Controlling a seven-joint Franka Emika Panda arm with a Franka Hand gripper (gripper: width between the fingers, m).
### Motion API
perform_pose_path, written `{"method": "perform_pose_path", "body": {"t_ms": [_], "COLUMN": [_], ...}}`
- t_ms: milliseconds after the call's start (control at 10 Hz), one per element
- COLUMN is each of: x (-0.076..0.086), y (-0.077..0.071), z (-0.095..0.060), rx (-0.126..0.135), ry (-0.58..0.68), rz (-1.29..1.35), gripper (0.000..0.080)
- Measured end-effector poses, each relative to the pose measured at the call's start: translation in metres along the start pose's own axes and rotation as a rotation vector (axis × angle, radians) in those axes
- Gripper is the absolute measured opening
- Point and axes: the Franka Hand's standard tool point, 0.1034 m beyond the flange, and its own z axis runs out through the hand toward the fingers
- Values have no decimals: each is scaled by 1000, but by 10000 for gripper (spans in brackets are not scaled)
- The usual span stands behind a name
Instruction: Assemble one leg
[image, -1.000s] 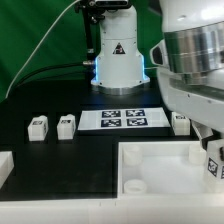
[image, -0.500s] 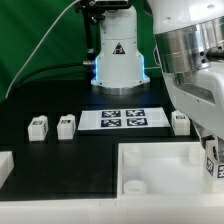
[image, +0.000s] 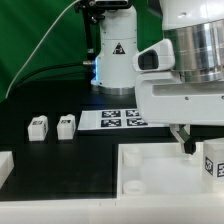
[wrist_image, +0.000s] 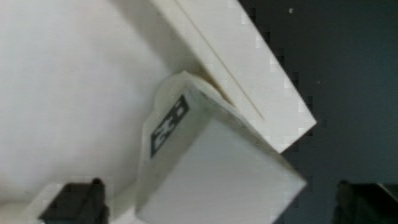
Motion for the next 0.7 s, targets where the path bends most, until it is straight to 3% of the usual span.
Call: {"method": "perform_pose_path", "body": {"t_ms": [300, 600, 700], "x": [-1, 0, 0], "y": [4, 5, 5], "z": [5, 6, 6], "rx": [-29, -26, -25], "ry": [10, 12, 13], "rz": [-441, -462, -414], "gripper": [649, 643, 523]}}
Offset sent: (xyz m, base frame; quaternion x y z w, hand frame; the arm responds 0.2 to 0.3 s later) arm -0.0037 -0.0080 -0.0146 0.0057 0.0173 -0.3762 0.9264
